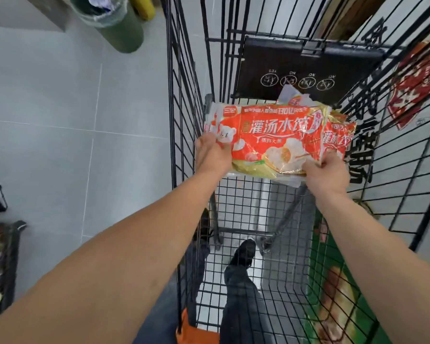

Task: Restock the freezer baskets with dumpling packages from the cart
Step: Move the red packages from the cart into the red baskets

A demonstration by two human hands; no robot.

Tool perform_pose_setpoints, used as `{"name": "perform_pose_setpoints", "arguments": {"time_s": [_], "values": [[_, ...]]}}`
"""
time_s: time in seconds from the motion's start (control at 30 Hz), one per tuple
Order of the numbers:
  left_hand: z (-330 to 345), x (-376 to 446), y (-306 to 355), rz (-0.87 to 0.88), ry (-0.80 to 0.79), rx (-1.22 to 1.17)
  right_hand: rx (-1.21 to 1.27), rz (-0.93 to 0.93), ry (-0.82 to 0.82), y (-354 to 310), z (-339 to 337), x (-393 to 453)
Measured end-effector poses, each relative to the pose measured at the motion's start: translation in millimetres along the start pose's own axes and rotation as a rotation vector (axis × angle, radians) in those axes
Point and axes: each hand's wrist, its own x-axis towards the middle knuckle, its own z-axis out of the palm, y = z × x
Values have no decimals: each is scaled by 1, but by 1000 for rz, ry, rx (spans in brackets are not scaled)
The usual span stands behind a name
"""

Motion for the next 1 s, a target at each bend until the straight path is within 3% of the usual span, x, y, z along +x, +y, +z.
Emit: {"name": "perform_pose_setpoints", "arguments": {"time_s": [0.2,0.4,0.53,0.7,0.83,1.0], "values": [[-5,11,1,-268,-108,-226,168,18,-186,-24,-11,8],[-14,-15,13,-186,-80,-226,259,36,-149,-28,-22,-21],[-39,-46,27,-155,-259,-466,387,107,-107,-12,-48,-48],[-72,-86,49,-142,-576,-683,620,100,-233,5,-96,-100],[-77,-125,70,-5,-835,-620,826,115,-278,39,-141,-149],[-51,-174,80,119,-999,-426,1070,193,-16,101,-167,-207]]}}
